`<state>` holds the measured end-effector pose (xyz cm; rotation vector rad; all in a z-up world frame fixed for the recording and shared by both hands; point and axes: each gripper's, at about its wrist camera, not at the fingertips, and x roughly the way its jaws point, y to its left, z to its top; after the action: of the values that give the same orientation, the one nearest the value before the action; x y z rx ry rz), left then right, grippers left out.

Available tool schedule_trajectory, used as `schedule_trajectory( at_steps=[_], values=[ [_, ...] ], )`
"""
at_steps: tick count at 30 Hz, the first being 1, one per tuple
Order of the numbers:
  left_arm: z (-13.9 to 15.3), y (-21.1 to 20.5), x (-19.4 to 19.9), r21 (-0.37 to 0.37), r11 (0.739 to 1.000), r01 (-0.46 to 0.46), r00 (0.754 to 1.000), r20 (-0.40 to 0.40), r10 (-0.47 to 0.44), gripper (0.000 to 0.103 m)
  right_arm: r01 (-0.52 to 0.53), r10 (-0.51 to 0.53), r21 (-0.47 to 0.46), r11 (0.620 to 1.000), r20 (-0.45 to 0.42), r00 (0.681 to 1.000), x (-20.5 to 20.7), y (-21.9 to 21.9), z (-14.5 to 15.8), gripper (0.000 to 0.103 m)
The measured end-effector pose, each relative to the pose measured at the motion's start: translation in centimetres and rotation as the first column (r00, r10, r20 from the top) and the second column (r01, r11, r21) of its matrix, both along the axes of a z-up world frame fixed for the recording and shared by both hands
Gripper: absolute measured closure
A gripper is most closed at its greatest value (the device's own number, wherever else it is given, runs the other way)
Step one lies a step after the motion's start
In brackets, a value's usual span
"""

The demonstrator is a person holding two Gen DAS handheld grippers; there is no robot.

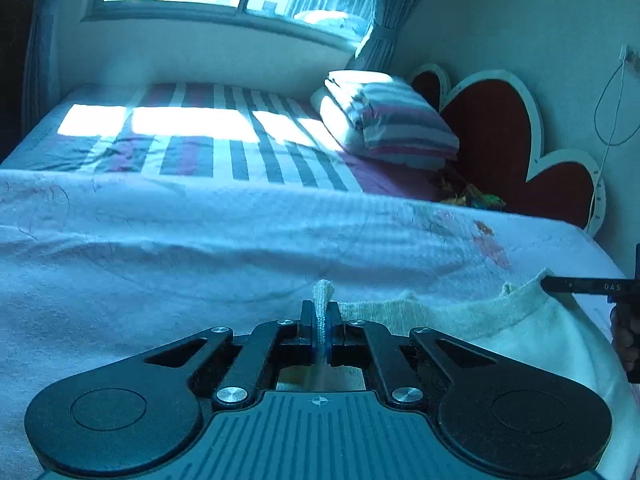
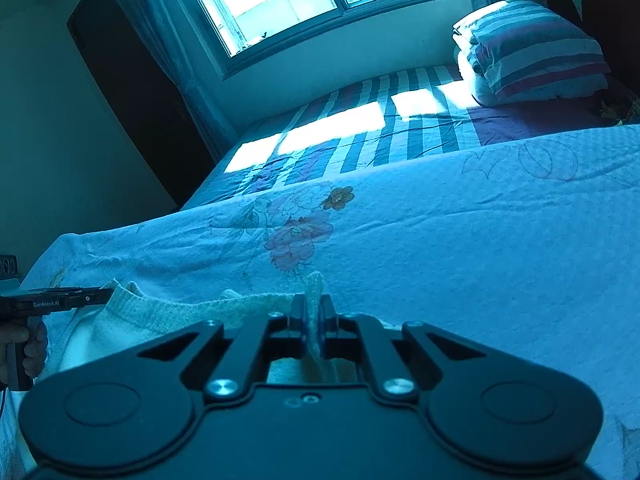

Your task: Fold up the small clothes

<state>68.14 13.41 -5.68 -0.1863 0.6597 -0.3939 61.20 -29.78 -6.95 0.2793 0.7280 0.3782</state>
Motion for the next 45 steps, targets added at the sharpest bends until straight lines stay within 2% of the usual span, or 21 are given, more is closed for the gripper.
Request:
schedule_trajectory(
  at_steps=[3, 5, 7, 8, 9, 10, 11, 12, 14, 18, 21, 23, 25, 28, 31, 33, 36, 39, 40, 42, 45],
  values=[
    [0.1, 1.2, -0.4, -0.05, 0.996, -0.07, 0.997, 0.022, 0.071, 0.1, 0.044, -0.045, 0.012, 0.999, 0.038, 0.998, -0.6, -0.5, 0.6, 0.098],
    [-0.8, 0.9, -0.1, -0.006, 0.998, -0.062, 0.998, -0.016, 0.062, 0.1, 0.076, -0.076, 0.002, 0.997, 0.042, 0.996, -0.6, -0.9, 0.3, 0.098],
    [-1.6, 0.4, -0.3, 0.023, 0.998, -0.058, 0.998, -0.033, 0.059, 0.1, 0.075, -0.075, -0.007, 0.997, -0.008, 0.997, -0.1, -0.9, -0.6, 0.098],
    [-1.4, 0.6, -0.5, 0.022, 0.996, -0.083, 0.996, -0.031, 0.084, 0.094, 0.077, -0.077, 0.0, 0.997, -0.014, 0.997, 0.0, -1.0, -0.8, 0.097],
    [-1.0, 0.7, -0.8, 0.032, 0.993, -0.115, 0.993, -0.031, 0.116, 0.077, 0.086, -0.086, 0.003, 0.996, -0.016, 0.996, -0.1, -1.1, -0.7, 0.095],
    [-0.1, 0.9, -1.6, 0.058, 0.982, -0.18, 0.984, 0.005, 0.18, 0.068, 0.105, -0.105, -0.009, 0.994, -0.007, 0.994, -0.3, -1.1, -0.2, 0.083],
    [0.8, 0.9, -2.7, 0.067, 0.975, -0.214, 0.976, 0.068, 0.209, 0.062, 0.129, -0.128, -0.037, 0.991, 0.019, 0.992, -0.9, -0.9, 0.4, 0.082],
    [1.9, 0.8, -3.7, 0.04, 0.978, -0.206, 0.974, 0.109, 0.201, 0.062, 0.122, -0.12, -0.05, 0.991, 0.048, 0.992, -1.5, -0.6, 1.2, 0.085],
    [3.1, -0.7, -4.6, -0.009, 0.99, -0.14, 0.983, 0.121, 0.14, 0.062, 0.077, -0.075, -0.022, 0.997, 0.069, 0.995, -2.4, 0.4, 2.6, 0.089],
    [2.8, -7.4, -4.4, 0.082, 0.996, 0.03, 0.995, 0.096, -0.038, 0.062, -0.075, 0.08, -0.07, 0.995, 0.075, 0.994, -2.8, 7.4, 3.2, 0.09],
    [1.6, -9.4, -3.1, 0.105, 0.994, 0.04, 0.998, 0.035, -0.043, 0.062, -0.138, 0.145, -0.131, 0.982, 0.04, 0.989, -1.7, 12.7, 2.5, 0.084],
    [0.7, -9.8, -3.0, 0.156, 0.987, 0.037, 0.999, 0.0, -0.037, 0.062, -0.171, 0.171, -0.139, 0.976, -0.011, 0.985, -0.9, 14.7, 1.5, 0.085],
    [0.4, -9.1, -4.6, 0.185, 0.983, 0.006, 1.0, 0.023, -0.011, 0.062, -0.185, 0.178, -0.19, 0.964, -0.051, 0.983, -0.7, 15.5, 0.4, 0.088],
    [-0.2, -5.3, -6.7, 0.177, 0.981, -0.076, 0.997, 0.047, 0.069, 0.062, -0.153, 0.153, -0.208, 0.966, -0.02, 0.988, -2.0, 13.1, 0.9, 0.088],
    [-0.3, -1.6, -8.0, 0.17, 0.976, -0.139, 0.99, 0.06, 0.13, 0.063, -0.02, 0.022, -0.238, 0.971, 0.007, 1.0, -3.0, 8.2, 1.1, 0.09],
    [-0.3, -0.2, -8.5, 0.187, 0.967, -0.173, 0.985, 0.059, 0.164, 0.062, 0.071, -0.074, -0.201, 0.977, -0.004, 0.997, -3.2, 3.7, 0.8, 0.099],
    [0.3, 1.5, -9.6, 0.163, 0.958, -0.237, 0.971, 0.044, 0.233, 0.062, 0.131, -0.137, -0.138, 0.982, -0.035, 0.99, -4.0, 0.1, 0.9, 0.1],
    [2.0, 0.8, -12.6, 0.107, 0.971, -0.213, 0.975, 0.086, 0.205, 0.062, 0.159, -0.158, -0.122, 0.98, 0.019, 0.987, -6.4, 0.4, 2.5, 0.079],
    [2.4, -0.1, -13.8, 0.105, 0.977, -0.186, 0.98, 0.094, 0.176, 0.062, 0.157, -0.153, -0.106, 0.982, 0.046, 0.987, -7.9, 1.0, 3.2, 0.079],
    [2.6, -2.5, -15.8, 0.109, 0.987, -0.119, 0.99, 0.095, 0.109, 0.062, 0.114, -0.112, -0.058, 0.992, 0.04, 0.993, -10.1, 2.6, 3.7, 0.081],
    [2.5, -5.9, -18.6, 0.104, 0.994, -0.035, 0.997, 0.068, 0.028, 0.062, 0.033, -0.031, -0.045, 0.998, 0.033, 0.999, -13.2, 6.8, 3.5, 0.081]
  ],
)
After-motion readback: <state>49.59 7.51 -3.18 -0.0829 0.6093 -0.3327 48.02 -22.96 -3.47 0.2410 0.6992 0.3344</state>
